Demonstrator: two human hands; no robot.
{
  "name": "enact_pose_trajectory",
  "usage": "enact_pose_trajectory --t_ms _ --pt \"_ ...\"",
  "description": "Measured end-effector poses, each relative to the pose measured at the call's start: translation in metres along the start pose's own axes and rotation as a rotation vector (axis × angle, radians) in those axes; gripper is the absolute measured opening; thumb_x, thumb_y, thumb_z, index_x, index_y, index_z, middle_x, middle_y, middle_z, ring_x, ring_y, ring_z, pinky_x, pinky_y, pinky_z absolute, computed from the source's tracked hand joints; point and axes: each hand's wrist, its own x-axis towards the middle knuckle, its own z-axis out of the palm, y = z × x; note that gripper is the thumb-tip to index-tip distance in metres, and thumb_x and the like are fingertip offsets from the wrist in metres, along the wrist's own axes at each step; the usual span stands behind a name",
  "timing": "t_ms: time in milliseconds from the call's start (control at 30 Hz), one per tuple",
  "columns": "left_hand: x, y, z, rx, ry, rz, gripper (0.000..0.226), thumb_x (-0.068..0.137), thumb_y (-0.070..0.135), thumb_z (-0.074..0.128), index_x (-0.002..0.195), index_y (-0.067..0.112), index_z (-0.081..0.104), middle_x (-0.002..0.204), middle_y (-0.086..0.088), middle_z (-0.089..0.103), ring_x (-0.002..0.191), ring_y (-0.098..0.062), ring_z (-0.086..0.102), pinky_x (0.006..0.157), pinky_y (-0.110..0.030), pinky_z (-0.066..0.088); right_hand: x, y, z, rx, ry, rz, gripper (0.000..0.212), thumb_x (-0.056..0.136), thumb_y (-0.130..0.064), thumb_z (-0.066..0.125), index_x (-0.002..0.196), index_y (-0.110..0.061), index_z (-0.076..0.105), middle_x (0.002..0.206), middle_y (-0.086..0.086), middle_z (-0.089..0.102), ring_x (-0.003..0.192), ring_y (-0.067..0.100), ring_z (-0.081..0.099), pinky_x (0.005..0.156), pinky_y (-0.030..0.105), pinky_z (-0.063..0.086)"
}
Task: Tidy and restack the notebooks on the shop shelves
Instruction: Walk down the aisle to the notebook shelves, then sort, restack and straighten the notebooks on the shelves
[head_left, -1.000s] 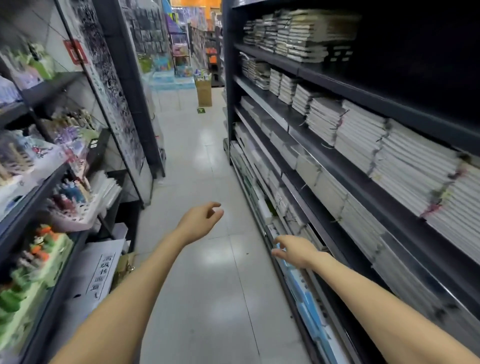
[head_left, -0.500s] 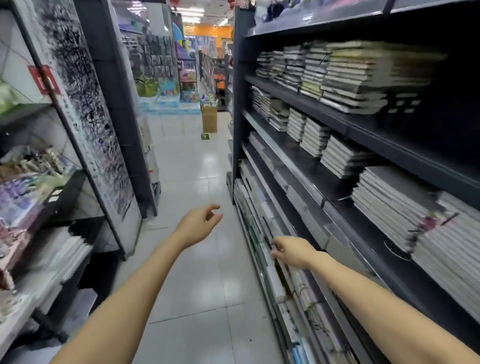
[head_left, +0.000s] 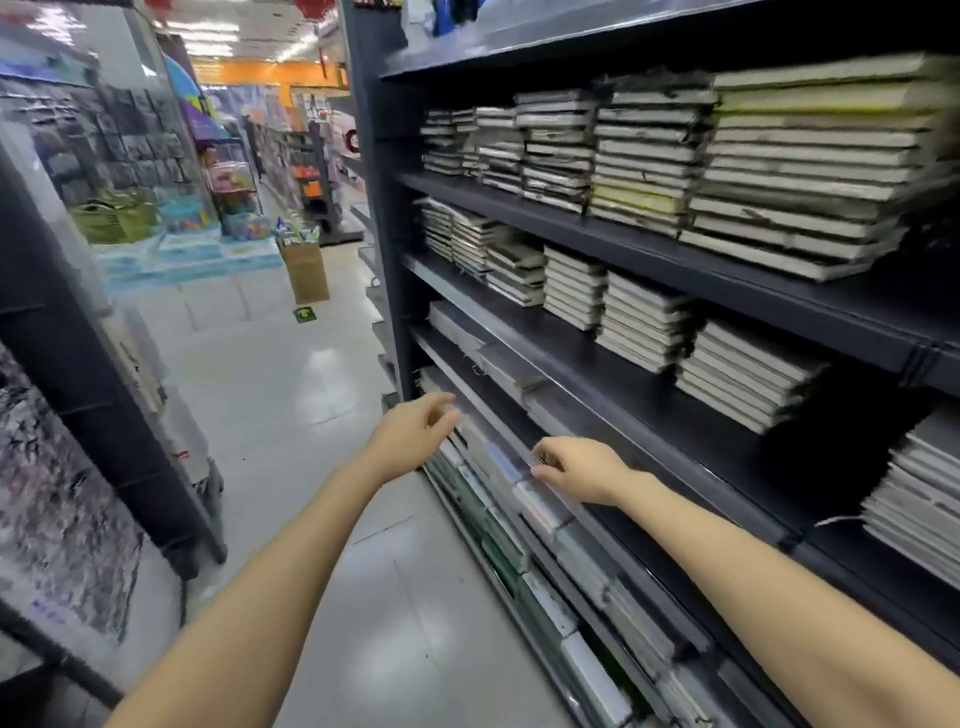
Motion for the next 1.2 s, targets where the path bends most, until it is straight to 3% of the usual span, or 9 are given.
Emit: enact_pose_trajectory --t_ms 100,233,500,700,1033,1200 --pt "0.06 -0.021 -0.012 -0.018 -0.027 0.08 0.043 0.098 0.043 0.041 0.135 0.021 0.048 0.117 0.003 0.062 0.107 -0.016 0.058 0.083 -0.026 0.043 0.043 -0.006 -0.011 0.013 0.056 0.057 0.038 0.097 -0.042 0.047 0.126 -0.019 0.053 0.122 0.002 0.061 0.109 0.024 0.057 0.087 0.036 0.047" --pt "0.13 -0.037 -0.022 -0.058 -0.077 0.163 0.043 0.098 0.043 0.042 0.136 0.023 0.046 0.121 0.002 0.06 0.107 -0.014 0.057 0.086 -0.026 0.044 0.092 -0.007 -0.033 0.004 0.088 0.096 0.04 0.098 -0.042 0.046 0.132 -0.02 0.05 0.13 -0.002 0.057 0.118 0.02 0.054 0.09 0.034 0.047" --pt "0.266 -0.051 -0.038 -0.128 -0.062 0.309 0.042 0.099 0.04 0.042 0.135 0.02 0.048 0.109 0.006 0.063 0.102 -0.012 0.058 0.082 -0.023 0.04 0.194 0.018 -0.073 -0.061 0.181 0.166 0.039 0.097 -0.044 0.046 0.129 -0.022 0.051 0.121 -0.003 0.061 0.111 0.019 0.055 0.086 0.035 0.046" --pt "0.341 -0.059 -0.047 -0.145 -0.097 0.378 0.04 0.099 0.04 0.042 0.135 0.023 0.048 0.107 0.008 0.055 0.1 -0.011 0.054 0.082 -0.024 0.04 0.249 0.031 -0.088 -0.056 0.225 0.218 0.043 0.097 -0.044 0.046 0.134 -0.022 0.049 0.124 -0.003 0.059 0.112 0.017 0.055 0.086 0.032 0.045" --pt "0.425 -0.074 -0.042 -0.168 -0.27 0.573 0.04 0.098 0.037 0.046 0.134 0.022 0.049 0.109 0.008 0.062 0.099 -0.007 0.054 0.083 -0.021 0.04 0.287 0.021 -0.082 -0.008 0.274 0.471 0.042 0.098 -0.043 0.045 0.135 -0.023 0.047 0.128 -0.002 0.057 0.116 0.018 0.052 0.09 0.033 0.044" --pt "0.436 -0.048 -0.048 -0.219 -0.318 0.735 0.035 0.097 0.036 0.048 0.128 0.022 0.054 0.101 0.007 0.063 0.097 -0.013 0.059 0.086 -0.028 0.044 0.261 -0.002 -0.098 0.001 0.443 0.64 0.041 0.098 -0.042 0.045 0.134 -0.023 0.049 0.124 -0.003 0.06 0.113 0.015 0.055 0.078 0.027 0.041"
